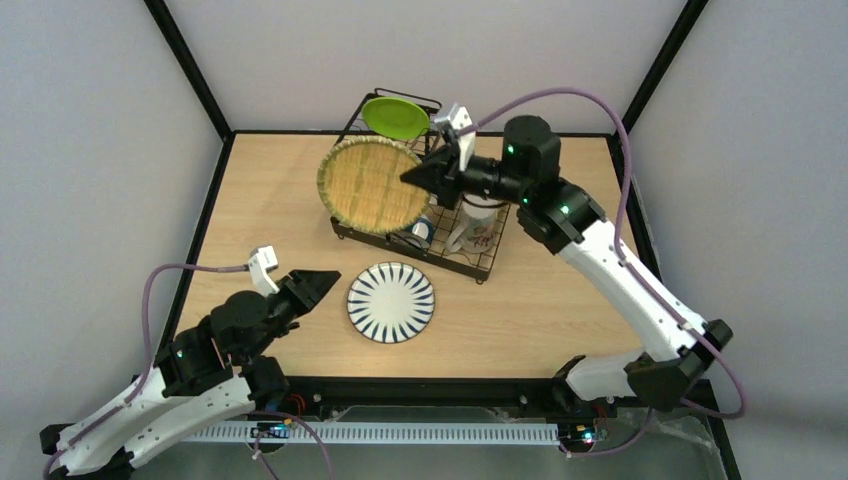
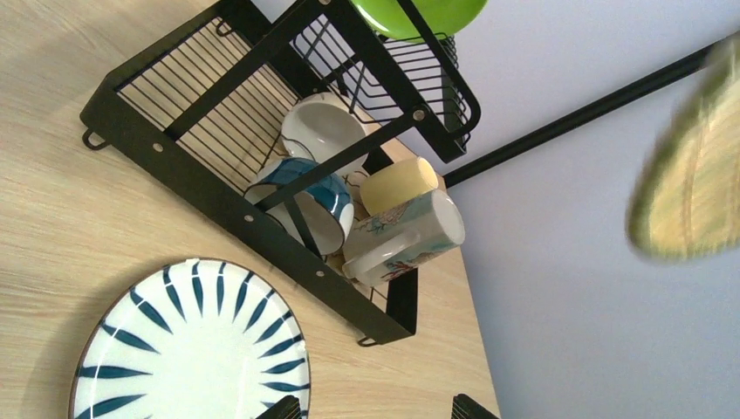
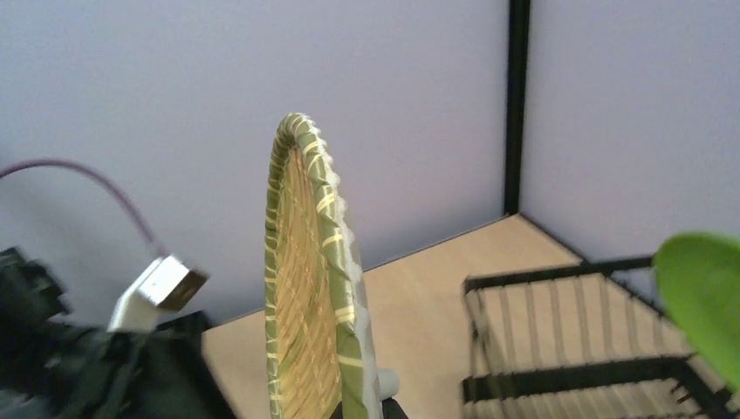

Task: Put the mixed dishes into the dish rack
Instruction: Insert the plate into the dish rack.

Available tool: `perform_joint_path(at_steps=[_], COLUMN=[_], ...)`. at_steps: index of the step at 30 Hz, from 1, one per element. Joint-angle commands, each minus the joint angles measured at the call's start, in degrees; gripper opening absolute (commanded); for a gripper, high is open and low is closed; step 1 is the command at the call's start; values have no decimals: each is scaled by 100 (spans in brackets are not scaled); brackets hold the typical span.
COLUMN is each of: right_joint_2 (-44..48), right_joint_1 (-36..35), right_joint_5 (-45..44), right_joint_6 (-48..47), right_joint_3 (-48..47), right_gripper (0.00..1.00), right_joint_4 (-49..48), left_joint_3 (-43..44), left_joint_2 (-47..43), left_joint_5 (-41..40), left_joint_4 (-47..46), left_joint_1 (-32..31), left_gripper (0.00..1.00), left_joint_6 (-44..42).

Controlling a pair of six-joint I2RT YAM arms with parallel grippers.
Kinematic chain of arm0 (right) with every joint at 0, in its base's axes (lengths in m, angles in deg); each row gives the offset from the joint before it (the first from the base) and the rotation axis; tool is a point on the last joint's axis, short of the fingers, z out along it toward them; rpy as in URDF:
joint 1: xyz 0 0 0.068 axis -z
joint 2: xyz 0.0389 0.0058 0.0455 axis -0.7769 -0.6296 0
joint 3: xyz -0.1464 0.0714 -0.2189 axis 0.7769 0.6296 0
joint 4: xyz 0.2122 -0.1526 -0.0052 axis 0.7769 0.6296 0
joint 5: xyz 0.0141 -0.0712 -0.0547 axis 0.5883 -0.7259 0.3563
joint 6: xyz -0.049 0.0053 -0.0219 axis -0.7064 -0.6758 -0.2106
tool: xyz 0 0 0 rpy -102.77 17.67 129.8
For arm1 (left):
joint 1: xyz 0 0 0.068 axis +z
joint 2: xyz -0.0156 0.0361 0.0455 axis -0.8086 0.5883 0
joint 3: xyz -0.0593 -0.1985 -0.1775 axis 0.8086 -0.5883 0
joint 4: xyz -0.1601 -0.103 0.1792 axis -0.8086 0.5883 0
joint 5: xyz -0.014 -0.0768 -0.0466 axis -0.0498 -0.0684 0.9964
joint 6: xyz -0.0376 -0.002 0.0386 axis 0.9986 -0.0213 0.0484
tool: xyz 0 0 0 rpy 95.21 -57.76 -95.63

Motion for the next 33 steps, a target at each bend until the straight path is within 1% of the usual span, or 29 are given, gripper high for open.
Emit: perform_joint_path(at_steps=[1, 6, 11, 14, 18, 21, 24, 28, 33], right_joint_2=[-676, -1469, -2185, -2558, -2915, -3049, -3127, -3145, -3174], right_joint_1=[1, 70, 411, 608, 711, 778, 801, 802, 806], right_joint_5=[-625, -1006, -1026, -913, -908, -890, -891, -914, -1030], right_joint_6=[-860, -1557, -2011, -2152, -2473, -2636, -2760, -2912, -3162], right_joint_3=[-1017, -1879, -2522, -2934, -3310, -3348, -3342, -3261, -3200], right_gripper=[0, 0, 0, 0, 0, 0, 0, 0, 0], right_joint_4=[262, 284, -53, -132, -119, -163, -156, -135, -143], left_joint_3=[65, 129, 359, 659, 1291, 1818, 2137, 2153, 2031], left_joint_2=[89, 281, 740, 1185, 2068, 2794, 3290, 3520, 3507], left_joint_5=[48, -101, -295, -531, -963, -1209, -1308, -1298, -1318], left_joint_4=[208, 194, 310, 516, 1038, 1458, 1647, 1625, 1704], left_joint_1=[0, 0, 0, 0, 0, 0, 0, 0, 0], left_gripper=[99, 99, 99, 99, 99, 99, 99, 99, 99], left_joint_6=[-9, -224, -606, -963, -1247, -1380, -1463, -1453, -1383])
